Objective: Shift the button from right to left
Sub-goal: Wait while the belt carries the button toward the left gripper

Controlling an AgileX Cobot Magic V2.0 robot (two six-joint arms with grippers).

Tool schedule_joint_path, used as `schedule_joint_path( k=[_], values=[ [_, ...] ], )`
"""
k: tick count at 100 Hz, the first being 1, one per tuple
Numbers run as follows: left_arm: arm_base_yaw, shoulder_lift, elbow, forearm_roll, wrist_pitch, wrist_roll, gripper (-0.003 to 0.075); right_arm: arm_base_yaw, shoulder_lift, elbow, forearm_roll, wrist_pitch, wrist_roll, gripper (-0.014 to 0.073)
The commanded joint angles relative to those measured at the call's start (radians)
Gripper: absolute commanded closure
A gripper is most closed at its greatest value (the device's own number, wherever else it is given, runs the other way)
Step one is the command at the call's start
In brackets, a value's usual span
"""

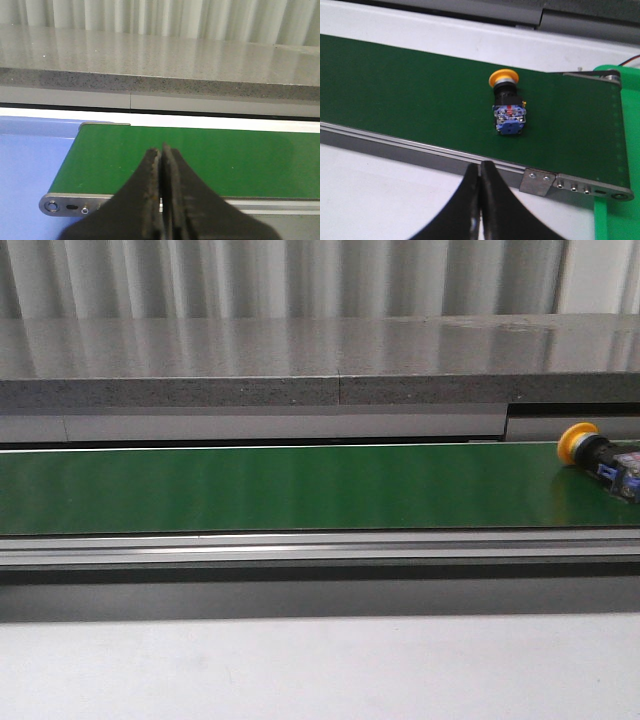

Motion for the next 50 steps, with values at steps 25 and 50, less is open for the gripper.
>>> schedule_joint_path(
  k=[25, 50],
  values=[
    [0.003, -0.036, 0.024, -0.010, -0.081, 0.000, 0.0740, 0.002, -0.322, 0.093, 0.001, -0.086, -0.010, 0.0660],
    [0.003, -0.036, 0.024, -0.010, -0.129, 0.000, 0.0740, 0.002, -0.462, 0.144, 0.001, -0.070, -0.010, 0.0660]
  ],
)
